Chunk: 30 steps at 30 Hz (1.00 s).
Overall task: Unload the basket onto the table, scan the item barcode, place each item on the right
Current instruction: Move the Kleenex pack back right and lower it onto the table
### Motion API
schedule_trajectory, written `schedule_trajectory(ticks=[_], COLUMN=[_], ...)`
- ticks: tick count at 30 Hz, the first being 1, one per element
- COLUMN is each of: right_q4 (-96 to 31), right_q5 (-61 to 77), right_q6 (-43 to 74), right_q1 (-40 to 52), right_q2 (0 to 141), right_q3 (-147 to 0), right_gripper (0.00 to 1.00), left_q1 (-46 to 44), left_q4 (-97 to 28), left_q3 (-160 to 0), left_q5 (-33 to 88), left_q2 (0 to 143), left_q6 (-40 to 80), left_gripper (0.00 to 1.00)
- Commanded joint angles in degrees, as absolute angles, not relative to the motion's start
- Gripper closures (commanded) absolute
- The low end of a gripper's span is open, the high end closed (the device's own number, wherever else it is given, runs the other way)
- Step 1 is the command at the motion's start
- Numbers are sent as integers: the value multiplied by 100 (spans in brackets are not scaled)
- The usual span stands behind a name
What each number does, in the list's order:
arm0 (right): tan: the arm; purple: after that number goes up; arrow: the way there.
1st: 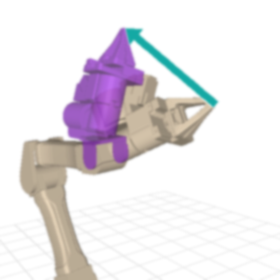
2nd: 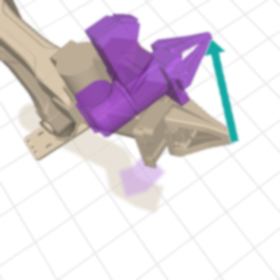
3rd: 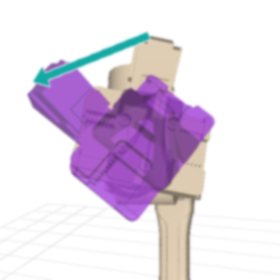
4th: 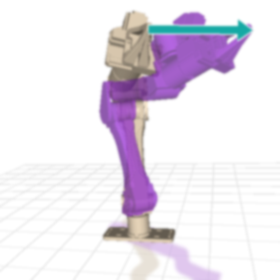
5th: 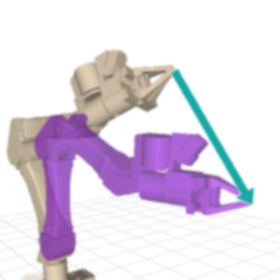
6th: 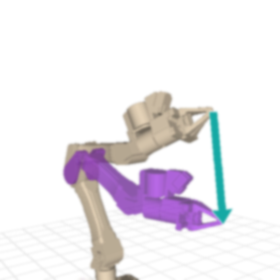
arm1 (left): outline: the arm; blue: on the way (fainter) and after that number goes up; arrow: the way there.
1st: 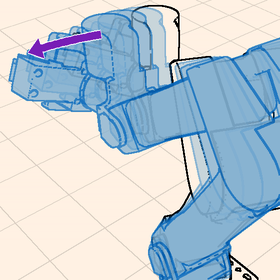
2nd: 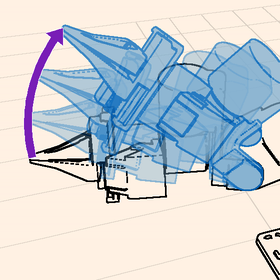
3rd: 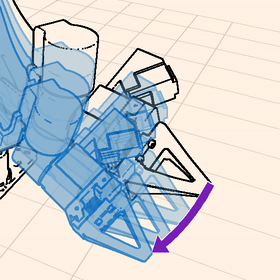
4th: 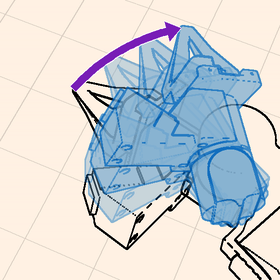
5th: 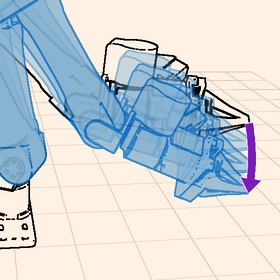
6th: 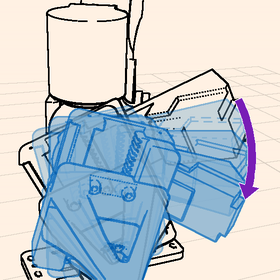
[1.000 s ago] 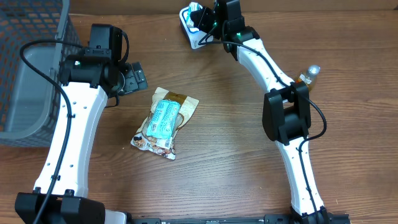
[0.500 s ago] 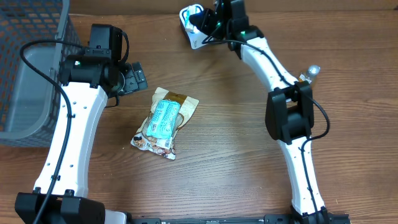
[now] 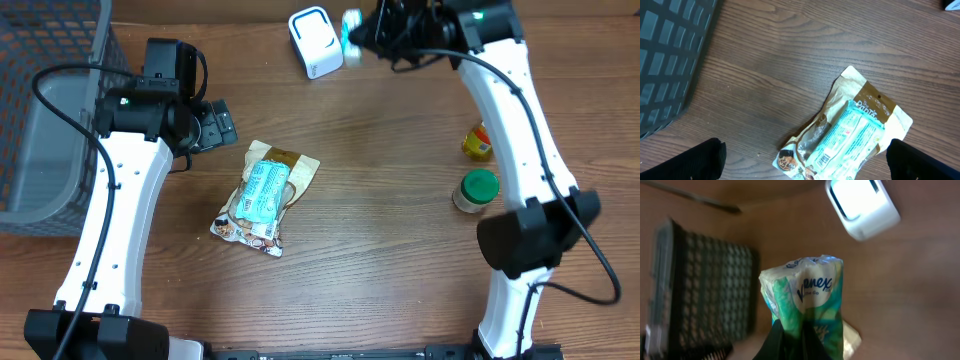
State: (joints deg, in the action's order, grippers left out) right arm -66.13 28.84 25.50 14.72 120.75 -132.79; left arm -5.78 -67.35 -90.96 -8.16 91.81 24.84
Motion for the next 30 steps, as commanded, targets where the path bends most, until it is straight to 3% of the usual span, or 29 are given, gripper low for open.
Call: schedule_trajectory(ticks=[1, 5, 9, 20, 28, 30], right_q4=[-7585, -8687, -8890, -7771, -7402, -7369], right_q5=[2279, 1039, 620, -698, -1500, -1522], right_q6=[1933, 1922, 1922, 2261, 2550, 2547], right_q1=[1509, 1555, 1671, 1892, 1892, 1892], right_q2=[12049, 12055, 12055, 12055, 12055, 12055], right_q3=[-13297, -12936, -12243, -9795, -9439, -9439], right_gripper=[96, 96, 96, 96, 96, 90], left_q1=[-569, -569, -569, -569, -569, -569], left_q4=[-6724, -6724, -6724, -6724, -6724, -6724], left_q3=[-9188, -9188, -9188, -9188, -9188, -9188], left_q5=[-790, -790, -790, -790, -790, -790], left_q2=[9174, 9174, 9174, 9174, 9174, 9174], left_q6=[2377, 2379, 2379, 2379, 2379, 2379], left_gripper=[0, 0, 0, 0, 0, 0])
